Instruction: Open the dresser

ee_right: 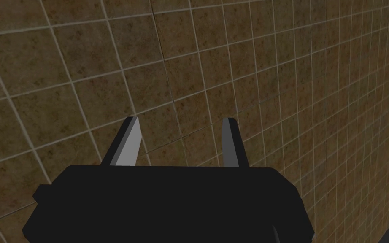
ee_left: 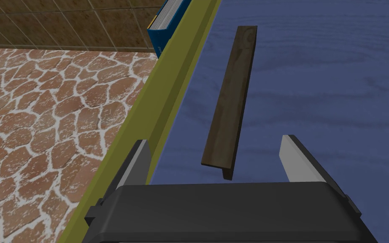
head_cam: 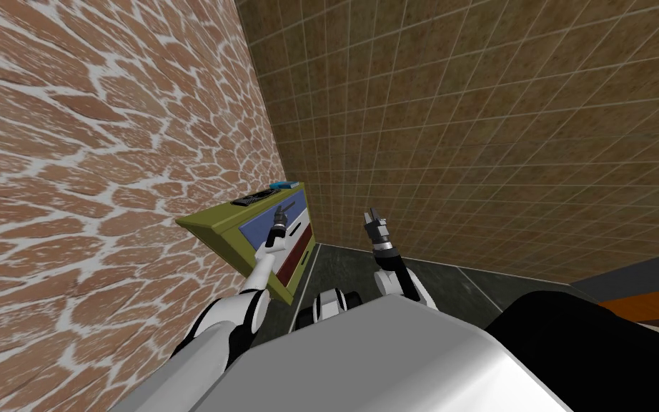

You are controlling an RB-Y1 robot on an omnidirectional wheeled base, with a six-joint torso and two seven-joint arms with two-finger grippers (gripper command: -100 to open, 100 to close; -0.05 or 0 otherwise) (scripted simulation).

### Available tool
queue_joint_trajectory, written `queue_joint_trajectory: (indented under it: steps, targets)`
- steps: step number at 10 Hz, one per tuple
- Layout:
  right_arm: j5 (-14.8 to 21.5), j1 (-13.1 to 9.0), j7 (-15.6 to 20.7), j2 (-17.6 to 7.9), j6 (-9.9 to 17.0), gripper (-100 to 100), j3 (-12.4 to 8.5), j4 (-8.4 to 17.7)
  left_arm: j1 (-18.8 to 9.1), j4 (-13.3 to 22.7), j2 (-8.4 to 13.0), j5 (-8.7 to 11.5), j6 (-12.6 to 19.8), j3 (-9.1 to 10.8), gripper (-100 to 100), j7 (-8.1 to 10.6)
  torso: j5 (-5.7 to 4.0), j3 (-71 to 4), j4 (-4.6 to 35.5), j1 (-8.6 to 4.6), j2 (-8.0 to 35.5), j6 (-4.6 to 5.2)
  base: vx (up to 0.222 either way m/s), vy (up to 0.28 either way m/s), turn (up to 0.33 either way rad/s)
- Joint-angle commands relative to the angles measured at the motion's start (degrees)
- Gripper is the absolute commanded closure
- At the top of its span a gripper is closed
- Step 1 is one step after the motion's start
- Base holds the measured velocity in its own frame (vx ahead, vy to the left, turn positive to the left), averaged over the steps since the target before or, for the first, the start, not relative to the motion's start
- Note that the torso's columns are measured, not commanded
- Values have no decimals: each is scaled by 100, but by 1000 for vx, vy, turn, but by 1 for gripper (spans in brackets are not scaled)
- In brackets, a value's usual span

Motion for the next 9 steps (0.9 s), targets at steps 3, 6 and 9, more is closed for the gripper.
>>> queue_joint_trajectory:
  steps: [3,6,9]
  targets:
    - [0,0,0,0,0,0,0,0,-671,940,61,79,-233,128,-100,-28,2,-1,-1,8,6,0,-65,9,-12]
    - [0,1,0,0,0,0,0,0,-855,1330,61,79,-233,128,-100,-28,0,-16,-9,-2,-23,-1,-16,-7,0]
    - [0,3,0,0,0,0,0,-1,-264,533,6,3,-21,2,100,4,3,-21,-11,6,-34,-2,75,2,14]
